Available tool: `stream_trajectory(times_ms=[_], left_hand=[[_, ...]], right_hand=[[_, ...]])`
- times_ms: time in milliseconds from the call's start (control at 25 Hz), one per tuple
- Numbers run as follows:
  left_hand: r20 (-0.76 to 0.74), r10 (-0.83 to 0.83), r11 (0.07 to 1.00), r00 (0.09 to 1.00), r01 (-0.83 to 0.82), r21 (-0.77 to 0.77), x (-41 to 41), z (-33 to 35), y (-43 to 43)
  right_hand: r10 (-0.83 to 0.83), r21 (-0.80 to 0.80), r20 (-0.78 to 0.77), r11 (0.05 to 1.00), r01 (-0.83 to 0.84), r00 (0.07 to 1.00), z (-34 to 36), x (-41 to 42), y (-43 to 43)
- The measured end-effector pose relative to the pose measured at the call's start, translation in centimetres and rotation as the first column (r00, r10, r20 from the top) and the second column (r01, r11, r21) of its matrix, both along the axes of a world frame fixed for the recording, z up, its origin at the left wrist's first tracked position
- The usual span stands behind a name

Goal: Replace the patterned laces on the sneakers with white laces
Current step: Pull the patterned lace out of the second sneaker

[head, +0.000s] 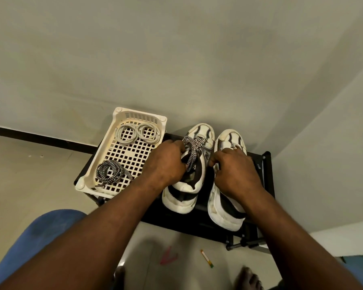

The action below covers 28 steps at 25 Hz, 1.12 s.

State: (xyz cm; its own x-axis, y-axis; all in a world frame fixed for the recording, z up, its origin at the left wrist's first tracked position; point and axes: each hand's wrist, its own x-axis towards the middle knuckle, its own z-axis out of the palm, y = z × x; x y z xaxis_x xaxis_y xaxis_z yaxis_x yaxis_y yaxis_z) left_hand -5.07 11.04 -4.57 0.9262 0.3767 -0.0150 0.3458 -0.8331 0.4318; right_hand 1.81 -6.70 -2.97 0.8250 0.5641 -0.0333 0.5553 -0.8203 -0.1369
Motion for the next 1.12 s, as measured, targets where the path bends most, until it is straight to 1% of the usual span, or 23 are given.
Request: stream_trajectory(times_ms=[160,240,320,400,480,560,680,760,880,920,1040,1120], left_hand=[[0.066,-0.02,0.999,0.998,0.018,0.029,0.0,0.1,-0.6],[0.089,-0.01,1.0,0.996,0.009,0.019,0.0,-0.1,-0.7],[0.076,0.002,1.0,0.997,-0.003,0.011,0.3,-0.4,-0.7],[0.061,0.009,1.0,0.998,-0.009,-0.004,0.6,-0.5,-0.6],[0.081,0.022,0.998,0.996,-0.016,-0.068,0.8,-0.3,-0.6],[0.102,0.059,0.984,0.993,-0.04,-0.174,1.1,0.0,-0.5],[0.141,0.139,0.931,0.98,-0.081,-0.355,1.4,0.2,-0.8],[0.161,0.18,0.898,0.97,-0.096,-0.43,1.4,0.2,-1.0],[0.16,0.225,0.851,0.961,-0.114,-0.513,1.6,0.0,-1.1],[0.158,0.246,0.829,0.956,-0.123,-0.546,1.7,0.0,-1.0],[0.136,0.297,0.772,0.945,-0.154,-0.617,1.9,0.0,-0.5],[0.111,0.282,0.759,0.953,-0.151,-0.634,1.8,0.1,-0.2]], right_hand=[[-0.073,-0.045,-0.018,0.996,0.072,0.997,0.7,0.4,-0.5],[-0.1,0.008,-0.014,0.995,0.1,0.995,0.9,0.4,-0.8],[-0.134,0.092,0.002,0.987,0.133,0.991,0.8,0.9,-1.3],[-0.157,0.115,0.006,0.981,0.155,0.988,0.8,1.3,-1.9],[-0.154,0.133,0.026,0.98,0.149,0.988,0.7,1.4,-2.1],[-0.14,0.188,0.057,0.974,0.127,0.989,0.9,1.4,-1.7],[-0.106,0.245,0.055,0.965,0.089,0.993,1.0,1.2,-0.4],[-0.086,0.213,0.072,0.975,0.069,0.994,1.0,1.0,0.5],[-0.103,0.136,0.157,0.987,0.082,0.982,0.9,0.9,1.4],[-0.101,0.154,0.143,0.985,0.078,0.985,0.9,1.0,1.7],[-0.014,0.294,-0.027,0.956,0.021,1.0,1.0,1.3,2.5],[0.01,0.282,-0.071,0.959,0.011,0.997,0.9,1.3,3.1]])
